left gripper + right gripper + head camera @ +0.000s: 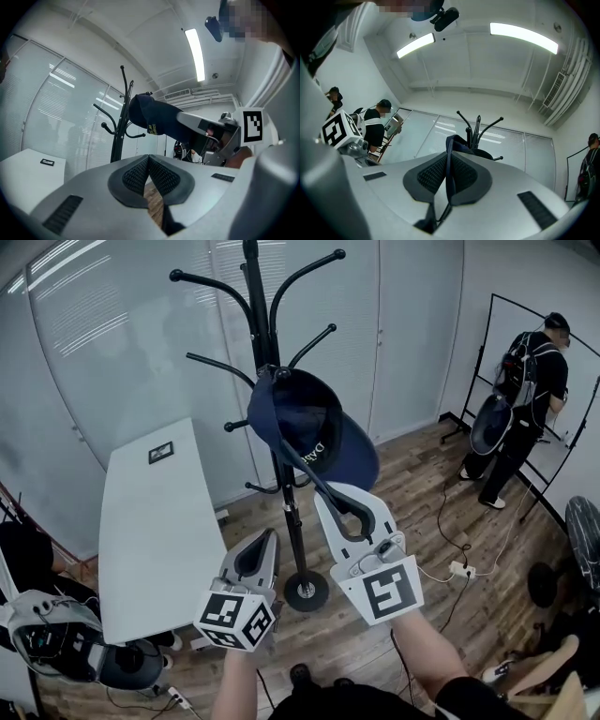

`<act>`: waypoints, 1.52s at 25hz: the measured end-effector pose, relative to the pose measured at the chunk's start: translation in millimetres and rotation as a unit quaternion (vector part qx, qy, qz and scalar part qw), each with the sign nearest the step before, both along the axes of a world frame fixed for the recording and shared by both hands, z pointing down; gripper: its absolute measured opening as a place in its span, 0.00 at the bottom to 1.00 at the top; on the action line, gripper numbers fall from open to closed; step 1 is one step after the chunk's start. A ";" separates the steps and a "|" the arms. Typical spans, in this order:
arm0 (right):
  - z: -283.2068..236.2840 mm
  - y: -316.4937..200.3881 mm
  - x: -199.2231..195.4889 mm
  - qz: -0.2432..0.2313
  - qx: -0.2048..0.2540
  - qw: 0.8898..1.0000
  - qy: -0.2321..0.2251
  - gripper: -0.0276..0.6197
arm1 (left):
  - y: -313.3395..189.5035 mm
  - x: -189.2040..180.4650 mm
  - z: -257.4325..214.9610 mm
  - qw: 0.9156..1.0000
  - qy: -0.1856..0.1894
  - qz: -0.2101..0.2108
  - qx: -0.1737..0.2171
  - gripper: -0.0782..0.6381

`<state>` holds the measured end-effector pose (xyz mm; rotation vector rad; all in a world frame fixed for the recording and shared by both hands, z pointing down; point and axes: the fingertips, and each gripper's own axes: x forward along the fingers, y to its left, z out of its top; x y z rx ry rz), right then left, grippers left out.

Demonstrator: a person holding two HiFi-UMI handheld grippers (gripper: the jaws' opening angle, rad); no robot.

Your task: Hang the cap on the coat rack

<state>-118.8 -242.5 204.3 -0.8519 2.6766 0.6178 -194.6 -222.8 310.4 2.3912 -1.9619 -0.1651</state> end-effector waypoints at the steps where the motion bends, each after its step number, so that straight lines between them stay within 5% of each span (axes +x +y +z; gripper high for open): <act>1: 2.3 -3.2 -2.0 0.004 0.000 1.000 0.004 0.11 | -2.2 -1.1 -0.8 1.000 0.000 0.003 0.001 0.13; 38: 131.2 -74.5 -77.8 0.112 -0.116 0.983 0.090 0.11 | -44.2 -67.3 43.2 0.995 0.019 0.095 -0.004 0.13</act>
